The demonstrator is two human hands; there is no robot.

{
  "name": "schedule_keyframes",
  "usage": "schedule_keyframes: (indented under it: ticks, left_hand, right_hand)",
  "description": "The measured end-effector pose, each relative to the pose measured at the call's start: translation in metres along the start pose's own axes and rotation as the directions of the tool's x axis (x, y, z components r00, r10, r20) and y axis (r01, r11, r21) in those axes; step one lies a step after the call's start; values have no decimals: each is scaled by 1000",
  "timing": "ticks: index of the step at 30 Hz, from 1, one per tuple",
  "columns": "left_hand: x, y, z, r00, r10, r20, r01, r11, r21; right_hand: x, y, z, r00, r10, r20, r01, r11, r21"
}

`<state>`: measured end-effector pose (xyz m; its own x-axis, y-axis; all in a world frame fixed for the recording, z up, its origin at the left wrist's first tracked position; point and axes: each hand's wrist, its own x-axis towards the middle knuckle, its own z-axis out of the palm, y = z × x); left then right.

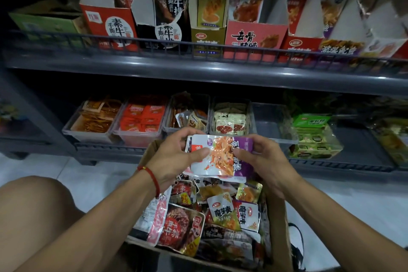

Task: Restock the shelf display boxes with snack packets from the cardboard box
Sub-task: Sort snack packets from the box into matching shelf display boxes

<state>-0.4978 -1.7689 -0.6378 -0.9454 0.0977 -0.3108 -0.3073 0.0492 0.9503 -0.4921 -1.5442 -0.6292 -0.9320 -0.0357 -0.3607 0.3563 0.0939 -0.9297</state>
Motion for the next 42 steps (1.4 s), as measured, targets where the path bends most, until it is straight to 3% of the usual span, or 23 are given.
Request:
schedule_keyframes:
  ticks: [4, 7, 9, 12, 14, 20, 24, 26, 31, 33, 37, 39, 42]
  left_hand:
    - [2, 4, -2, 997, 60, -42, -61, 998, -25]
    - [3, 6, -1, 985, 129, -111, -132, 991, -13]
    - [4, 9, -1, 967, 195, -163, -191, 981, 43]
    - [5, 11, -2, 935, 294, -199, -244, 939, 241]
    - [2, 14, 0, 925, 334, -184, -256, 902, 349]
    - [-8, 28, 18, 889, 455, -50, -385, 802, 457]
    - [-6, 33, 14, 916, 386, -110, -338, 890, 307]
    - [0, 35, 8, 911, 381, -159, -333, 905, 265]
    - [4, 35, 2, 913, 347, -215, -326, 937, 125]
    - [3, 37, 2, 929, 312, -198, -309, 950, 45]
    - [-1, 42, 3, 942, 291, -167, -292, 956, 24]
    - [-3, 43, 4, 948, 280, -154, -281, 960, 17]
    - [-3, 44, 5, 952, 266, -155, -268, 963, 8]
  right_hand:
    - [2, 1, -3, 993, -45, -105, 41, 998, -37]
    - [1, -3, -5, 994, -61, -95, 53, 995, -79]
    - [2, -7, -7, 992, -108, -59, 94, 974, -204]
    - [-3, -15, -6, 980, -195, 32, 174, 780, -600]
    - [-8, -17, 0, 968, -241, 72, 217, 658, -721]
    - [-12, -18, 13, 895, -410, 176, 415, 621, -665]
    - [-14, -32, 0, 930, -308, 199, 364, 841, -401]
    - [-15, -46, -18, 948, -296, 116, 316, 920, -230]
    - [-12, -65, -63, 967, -253, -27, 252, 967, -38]
    - [-16, -78, -76, 963, -262, -70, 259, 965, -47]
    - [-31, -129, -106, 911, -357, -205, 305, 920, -247]
    - [-35, -160, -124, 838, -473, -274, 372, 861, -347]
    - [-33, -207, -146, 661, -677, -325, 475, 712, -516]
